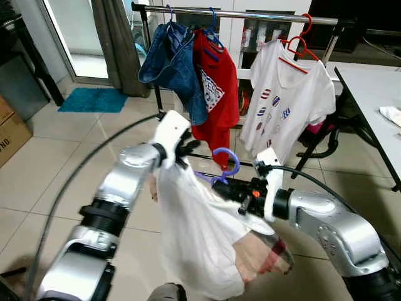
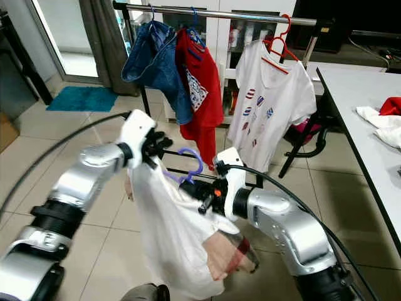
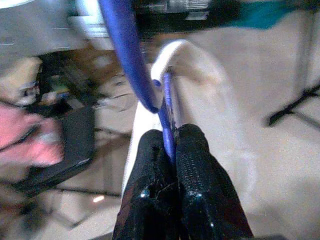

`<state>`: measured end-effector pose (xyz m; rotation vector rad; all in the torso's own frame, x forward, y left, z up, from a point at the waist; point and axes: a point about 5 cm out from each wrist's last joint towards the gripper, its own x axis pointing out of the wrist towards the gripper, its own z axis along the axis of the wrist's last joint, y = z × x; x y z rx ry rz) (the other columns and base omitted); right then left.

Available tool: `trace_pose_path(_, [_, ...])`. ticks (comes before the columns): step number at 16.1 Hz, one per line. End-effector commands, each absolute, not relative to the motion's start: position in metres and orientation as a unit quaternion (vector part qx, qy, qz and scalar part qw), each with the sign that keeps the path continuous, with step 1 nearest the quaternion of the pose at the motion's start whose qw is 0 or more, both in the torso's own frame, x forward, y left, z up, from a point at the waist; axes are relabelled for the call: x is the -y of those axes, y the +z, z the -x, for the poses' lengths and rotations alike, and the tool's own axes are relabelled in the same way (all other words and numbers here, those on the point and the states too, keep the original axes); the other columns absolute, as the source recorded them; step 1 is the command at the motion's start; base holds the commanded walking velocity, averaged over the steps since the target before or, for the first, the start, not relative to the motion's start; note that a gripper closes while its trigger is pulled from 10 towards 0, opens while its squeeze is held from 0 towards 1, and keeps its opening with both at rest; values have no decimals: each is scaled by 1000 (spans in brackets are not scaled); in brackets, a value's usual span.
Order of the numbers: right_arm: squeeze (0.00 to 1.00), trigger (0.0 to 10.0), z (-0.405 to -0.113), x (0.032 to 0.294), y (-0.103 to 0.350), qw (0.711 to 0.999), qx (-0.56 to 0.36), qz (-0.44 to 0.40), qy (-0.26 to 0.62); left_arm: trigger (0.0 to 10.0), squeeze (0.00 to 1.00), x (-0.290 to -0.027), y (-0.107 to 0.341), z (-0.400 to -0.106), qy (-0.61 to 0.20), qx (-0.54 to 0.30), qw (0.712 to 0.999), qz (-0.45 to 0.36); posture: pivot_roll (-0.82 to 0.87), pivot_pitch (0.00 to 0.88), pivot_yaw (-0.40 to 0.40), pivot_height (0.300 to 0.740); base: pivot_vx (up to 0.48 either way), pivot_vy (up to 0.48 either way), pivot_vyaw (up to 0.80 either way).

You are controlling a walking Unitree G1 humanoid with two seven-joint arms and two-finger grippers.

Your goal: Hang hanger

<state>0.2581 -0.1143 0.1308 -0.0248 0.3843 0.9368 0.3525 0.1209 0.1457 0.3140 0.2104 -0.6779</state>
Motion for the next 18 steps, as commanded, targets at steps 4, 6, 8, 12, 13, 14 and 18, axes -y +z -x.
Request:
trace_pose_path(4, [0,10000,-281,126,140,920,-135,69,362,10000,1000,-131,169,-335,-433,-29,891,-135,16,0,55,740,0,0,0])
trace_pose_path(6, [0,10000,-288,127,145,934,-118,62,332,10000,1000,-142,173,-329,-437,-17,887,-146,25,0,51,740,0,0,0])
trace_pose_path(8, [0,10000,-296,130,147,950,-112,42,289,10000,482,-144,174,-324,-443,-7,882,-159,29,0,46,740,0,0,0])
trace_pose_path(12, [0,10000,-303,126,148,960,-107,16,258,10000,0,-115,144,-302,-535,-29,809,-243,21,0,46,740,0,0,0])
trace_pose_path(13, [0,10000,-302,123,149,957,-109,16,268,10000,0,-109,143,-301,-547,-19,795,-260,18,0,48,740,0,0,0])
trace_pose_path(14, [0,10000,-300,120,149,953,-112,17,281,10000,0,-103,142,-301,-557,-12,786,-269,15,0,51,740,0,0,0])
trace_pose_path(18, [0,10000,-297,118,147,950,-114,14,289,10000,0,-103,134,-306,-550,-37,778,-302,10,0,62,740,0,0,0])
